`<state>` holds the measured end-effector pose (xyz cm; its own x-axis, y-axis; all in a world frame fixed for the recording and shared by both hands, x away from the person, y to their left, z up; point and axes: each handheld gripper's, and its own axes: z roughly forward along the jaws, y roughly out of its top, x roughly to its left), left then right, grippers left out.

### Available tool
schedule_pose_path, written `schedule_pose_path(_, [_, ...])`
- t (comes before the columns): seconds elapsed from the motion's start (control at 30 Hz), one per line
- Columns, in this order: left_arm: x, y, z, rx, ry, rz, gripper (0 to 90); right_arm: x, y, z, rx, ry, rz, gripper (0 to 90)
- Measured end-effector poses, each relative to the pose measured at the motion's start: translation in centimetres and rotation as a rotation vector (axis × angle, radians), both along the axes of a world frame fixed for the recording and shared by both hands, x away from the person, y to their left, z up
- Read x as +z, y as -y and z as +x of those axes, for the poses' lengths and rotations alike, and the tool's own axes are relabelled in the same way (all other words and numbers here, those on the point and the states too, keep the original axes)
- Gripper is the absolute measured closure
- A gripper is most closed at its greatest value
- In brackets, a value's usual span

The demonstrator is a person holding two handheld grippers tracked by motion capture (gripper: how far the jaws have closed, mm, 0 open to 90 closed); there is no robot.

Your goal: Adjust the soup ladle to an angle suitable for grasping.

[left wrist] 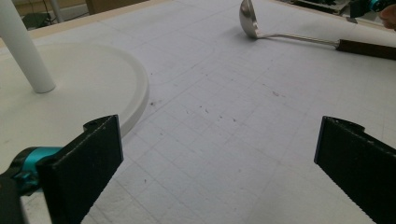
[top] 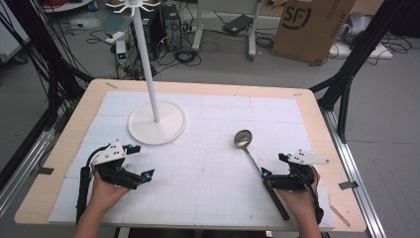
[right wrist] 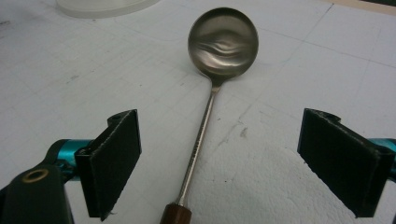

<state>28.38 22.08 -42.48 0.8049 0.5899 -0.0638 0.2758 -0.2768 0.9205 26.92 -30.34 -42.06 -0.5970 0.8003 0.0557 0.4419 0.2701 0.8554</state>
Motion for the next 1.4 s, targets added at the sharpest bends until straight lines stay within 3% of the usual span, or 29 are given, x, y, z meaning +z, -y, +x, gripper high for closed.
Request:
schedule_pose_path(0.33, [-0.1, 0.2, 0.6, 0.006, -0.019, -0.026, 1.7, -0.3, -0.1, -0.5, 0.009, -0.009, -0.008, 12.4])
schedule_pose_path(0.63, [0.2, 1.2, 0.6, -0.014, 0.004, -0.033, 1.7, 0.4, 1.3, -1.7, -0.013, 0.003, 0.001, 14.5])
schedule_pose_path(0.97, [0.6, 1.8, 1.0, -0.032, 0.018, -0.019, 1.7, 0.2, 0.6, -1.0, -0.008, -0.021, -0.018, 15.9])
schedule_pose_path(1.07, [0.6, 2.0, 1.0, -0.037, 0.010, 0.001, 1.7, 0.1, 0.4, -0.9, -0.006, -0.033, -0.034, 19.1])
schedule_pose_path(1.23, [0.7, 2.1, 0.9, -0.049, 0.021, -0.010, 1.7, 0.1, 0.0, -0.5, -0.009, -0.062, -0.034, 24.7])
schedule_pose_path(1.4, [0.8, 1.9, 0.9, -0.049, 0.016, 0.006, 1.7, -0.1, -1.0, 0.4, 0.003, -0.095, -0.082, 28.9])
